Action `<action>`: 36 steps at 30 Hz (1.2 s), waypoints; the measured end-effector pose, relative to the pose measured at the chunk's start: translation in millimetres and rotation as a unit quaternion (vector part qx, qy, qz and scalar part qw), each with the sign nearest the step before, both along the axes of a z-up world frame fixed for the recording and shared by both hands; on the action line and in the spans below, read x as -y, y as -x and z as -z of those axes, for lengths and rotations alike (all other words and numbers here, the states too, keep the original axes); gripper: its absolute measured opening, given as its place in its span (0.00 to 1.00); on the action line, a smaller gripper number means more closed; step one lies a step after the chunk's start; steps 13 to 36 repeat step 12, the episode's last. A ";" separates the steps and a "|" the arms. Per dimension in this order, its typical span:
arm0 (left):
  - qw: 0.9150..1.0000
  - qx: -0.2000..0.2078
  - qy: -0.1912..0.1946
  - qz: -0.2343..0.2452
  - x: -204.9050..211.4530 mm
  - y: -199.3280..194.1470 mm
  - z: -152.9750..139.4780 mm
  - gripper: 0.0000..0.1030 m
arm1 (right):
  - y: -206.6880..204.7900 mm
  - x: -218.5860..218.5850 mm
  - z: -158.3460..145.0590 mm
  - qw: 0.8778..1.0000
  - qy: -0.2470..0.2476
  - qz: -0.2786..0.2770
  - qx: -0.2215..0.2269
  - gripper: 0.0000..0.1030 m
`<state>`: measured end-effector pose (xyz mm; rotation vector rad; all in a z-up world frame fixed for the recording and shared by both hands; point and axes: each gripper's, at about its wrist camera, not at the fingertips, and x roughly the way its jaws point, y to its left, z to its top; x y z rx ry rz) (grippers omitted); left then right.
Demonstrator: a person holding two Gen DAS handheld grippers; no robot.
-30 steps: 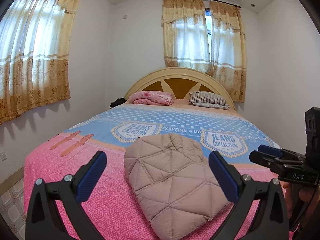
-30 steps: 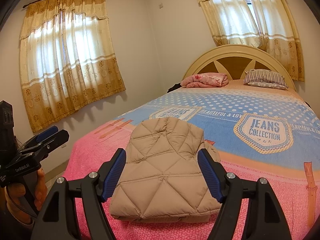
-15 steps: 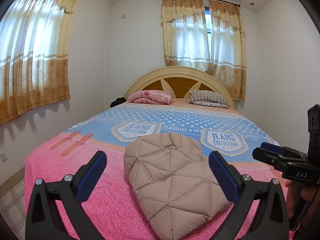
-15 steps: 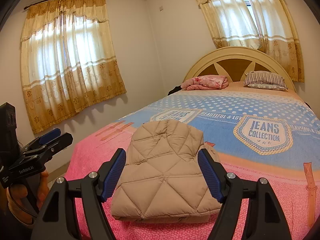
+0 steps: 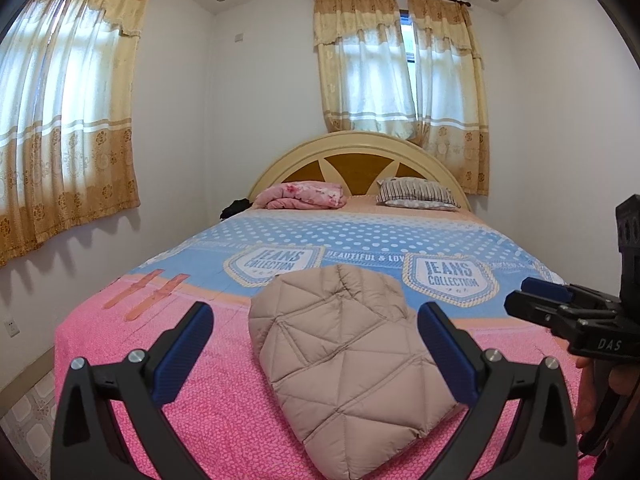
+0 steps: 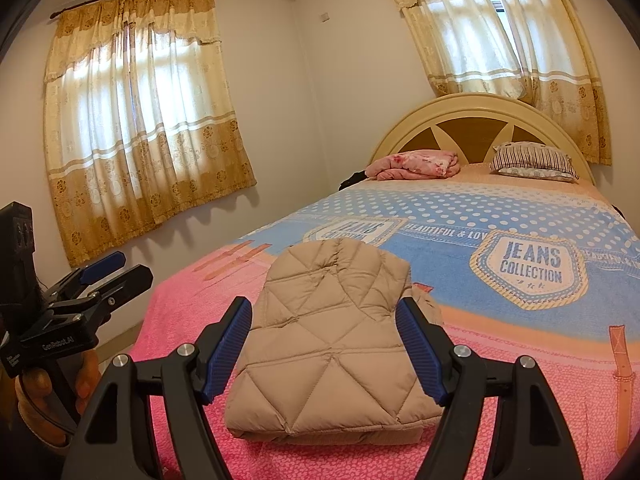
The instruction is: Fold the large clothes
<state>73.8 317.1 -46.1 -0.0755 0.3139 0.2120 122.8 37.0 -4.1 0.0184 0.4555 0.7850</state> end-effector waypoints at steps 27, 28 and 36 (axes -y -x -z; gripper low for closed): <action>1.000 0.002 -0.004 0.004 2.7 -1.5 3.0 1.00 | 4.5 -0.3 3.8 1.000 0.004 -0.003 -0.003 0.72; 1.000 0.002 -0.004 0.004 2.7 -1.5 3.0 1.00 | 4.5 -0.3 3.8 1.000 0.004 -0.003 -0.003 0.72; 1.000 0.002 -0.004 0.004 2.7 -1.5 3.0 1.00 | 4.5 -0.3 3.8 1.000 0.004 -0.003 -0.003 0.72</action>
